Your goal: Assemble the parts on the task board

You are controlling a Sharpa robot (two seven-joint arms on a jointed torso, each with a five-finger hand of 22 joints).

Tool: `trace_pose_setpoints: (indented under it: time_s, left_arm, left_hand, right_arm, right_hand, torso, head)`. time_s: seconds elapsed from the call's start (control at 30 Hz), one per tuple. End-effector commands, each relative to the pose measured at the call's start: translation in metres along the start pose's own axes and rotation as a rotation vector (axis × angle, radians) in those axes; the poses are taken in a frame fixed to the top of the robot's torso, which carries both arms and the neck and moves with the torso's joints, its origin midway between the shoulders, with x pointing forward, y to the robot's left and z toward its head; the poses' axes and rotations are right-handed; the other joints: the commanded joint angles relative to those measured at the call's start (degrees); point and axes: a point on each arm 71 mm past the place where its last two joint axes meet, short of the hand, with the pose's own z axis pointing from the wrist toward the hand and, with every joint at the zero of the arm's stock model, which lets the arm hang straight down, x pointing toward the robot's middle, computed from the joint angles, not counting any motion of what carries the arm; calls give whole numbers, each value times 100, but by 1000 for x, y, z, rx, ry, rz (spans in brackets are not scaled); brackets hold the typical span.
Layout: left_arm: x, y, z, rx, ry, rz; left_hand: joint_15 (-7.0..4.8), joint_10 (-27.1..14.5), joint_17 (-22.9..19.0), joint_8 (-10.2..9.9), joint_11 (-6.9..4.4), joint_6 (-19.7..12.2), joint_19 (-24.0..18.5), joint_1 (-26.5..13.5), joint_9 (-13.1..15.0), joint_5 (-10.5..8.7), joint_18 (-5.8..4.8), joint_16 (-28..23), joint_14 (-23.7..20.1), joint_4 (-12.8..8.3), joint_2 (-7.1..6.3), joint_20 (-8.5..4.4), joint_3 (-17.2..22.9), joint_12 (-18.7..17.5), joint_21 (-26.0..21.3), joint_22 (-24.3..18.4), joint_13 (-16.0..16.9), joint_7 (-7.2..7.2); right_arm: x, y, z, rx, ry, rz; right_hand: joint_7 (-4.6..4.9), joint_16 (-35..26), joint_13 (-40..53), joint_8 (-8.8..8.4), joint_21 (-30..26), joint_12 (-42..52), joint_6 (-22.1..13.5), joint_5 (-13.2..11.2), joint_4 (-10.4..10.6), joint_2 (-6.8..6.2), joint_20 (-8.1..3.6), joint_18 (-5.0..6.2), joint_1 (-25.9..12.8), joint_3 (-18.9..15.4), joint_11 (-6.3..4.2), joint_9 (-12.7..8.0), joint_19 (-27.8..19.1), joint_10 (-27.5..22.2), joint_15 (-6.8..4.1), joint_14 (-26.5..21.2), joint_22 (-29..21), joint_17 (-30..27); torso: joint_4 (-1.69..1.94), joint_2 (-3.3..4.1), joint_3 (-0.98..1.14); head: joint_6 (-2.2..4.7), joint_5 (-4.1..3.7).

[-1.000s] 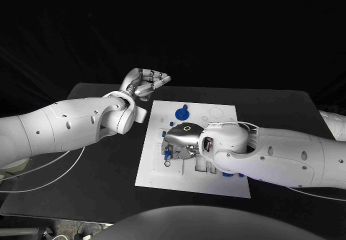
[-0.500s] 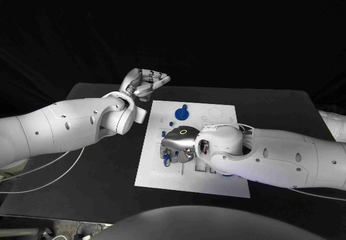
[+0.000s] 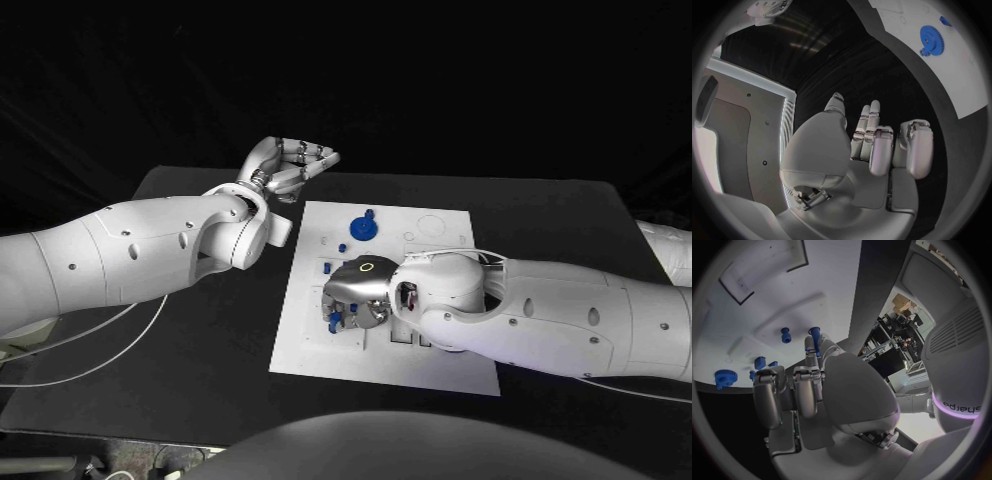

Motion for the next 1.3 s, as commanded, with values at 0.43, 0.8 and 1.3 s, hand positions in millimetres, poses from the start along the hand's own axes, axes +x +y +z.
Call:
trace_pose_setpoints:
  time_s: [0.43, 0.8, 1.3]
  left_arm:
    - [-1, -1, -1, 2, 6, -8]
    - [0, -1, -1, 3, 7, -9]
    - [-1, -1, -1, 3, 7, -8]
  left_hand:
    - [18, -21, 1286, -39, 15, -27, 284, 7, -7, 20, 67, -16, 518, 0, 53, 36, 10, -14, -24, 1365, 1, 12]
    - [18, -21, 1286, -39, 15, -27, 284, 7, -7, 20, 67, -16, 518, 0, 53, 36, 10, -14, -24, 1365, 1, 12]
    - [18, -21, 1286, -39, 15, -27, 284, 7, -7, 20, 67, -16, 518, 0, 53, 36, 10, -14, -24, 1365, 1, 12]
  right_arm:
    - [6, -3, 3, 14, 20, -7]
    - [9, -1, 5, 17, 36, -4]
    - [10, 1, 4, 18, 34, -1]
  right_hand:
    - [7, 23, -6, -20, 26, -22, -8, 36, 22, -30, 28, -82, 23, 22, 6, 5, 590, -75, 18, 597, 1508, 1510]
    - [158, 23, -7, -258, 26, -29, -418, 29, 95, -304, 92, -82, -146, -75, 146, -99, 590, -579, 135, 597, 1508, 1510]
    - [275, 23, 8, -248, 26, -6, -818, 24, 64, -512, 212, -82, -359, -287, 262, -112, 590, -1058, 239, 597, 1508, 1510]
  torso:
    - [4, 5, 0]
    - [2, -2, 0]
    - [1, 5, 3]
  head:
    - [0, -18]
    - [0, -28]
    - [0, -38]
